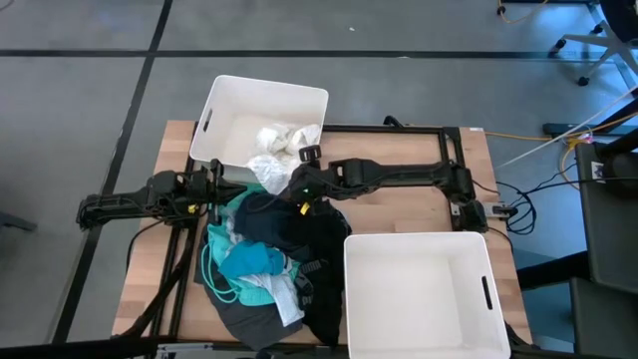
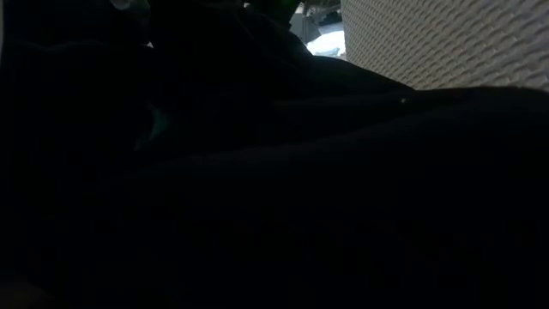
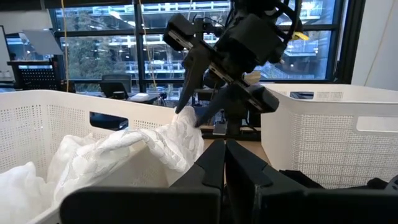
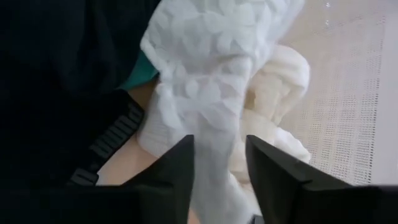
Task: Sort clothes
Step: Put the white piece of clothing into the top white bin, then put the black boxer into the top white bin
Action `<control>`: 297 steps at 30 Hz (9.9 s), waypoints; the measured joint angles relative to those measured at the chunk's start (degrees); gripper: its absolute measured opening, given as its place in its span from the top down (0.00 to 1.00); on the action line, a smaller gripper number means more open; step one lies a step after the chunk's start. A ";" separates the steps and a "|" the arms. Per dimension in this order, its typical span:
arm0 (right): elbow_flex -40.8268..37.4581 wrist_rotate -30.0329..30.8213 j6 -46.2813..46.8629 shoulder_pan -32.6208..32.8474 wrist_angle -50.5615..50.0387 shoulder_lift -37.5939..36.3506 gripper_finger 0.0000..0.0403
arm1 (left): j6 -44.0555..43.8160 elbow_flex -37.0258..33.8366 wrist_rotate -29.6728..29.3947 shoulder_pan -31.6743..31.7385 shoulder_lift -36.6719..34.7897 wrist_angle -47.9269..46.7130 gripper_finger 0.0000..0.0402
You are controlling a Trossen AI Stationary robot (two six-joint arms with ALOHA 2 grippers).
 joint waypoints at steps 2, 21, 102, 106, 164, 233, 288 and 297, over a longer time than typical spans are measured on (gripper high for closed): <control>0.01 0.01 -1.01 0.00 -0.03 0.00 0.75 | -0.04 0.00 0.00 0.00 0.00 0.00 0.99; 7.81 5.03 -4.11 -0.46 8.39 0.00 0.98 | 0.05 0.00 -0.02 0.00 0.00 -0.02 0.99; -8.91 -30.23 33.76 16.65 6.66 0.11 0.42 | -1.15 -0.02 0.00 0.00 0.00 0.04 0.99; -10.87 -32.35 35.37 16.65 9.87 0.11 0.42 | -1.15 -0.02 0.00 0.00 0.00 0.02 0.99; 16.24 -15.98 19.79 14.02 -0.31 5.49 0.99 | -1.38 -0.02 -0.87 -0.02 0.07 -0.02 0.99; 14.50 -13.53 9.10 -20.99 40.27 2.81 0.96 | -0.98 -0.02 -0.87 -0.02 0.07 -0.02 0.99; 14.87 -20.92 21.64 1.18 -4.65 -4.35 0.40 | -0.01 -0.02 -1.05 0.00 0.07 -0.02 0.99; 6.62 -19.03 23.67 6.97 -8.53 -3.85 0.40 | -1.24 -0.02 -1.05 0.00 0.06 0.02 0.99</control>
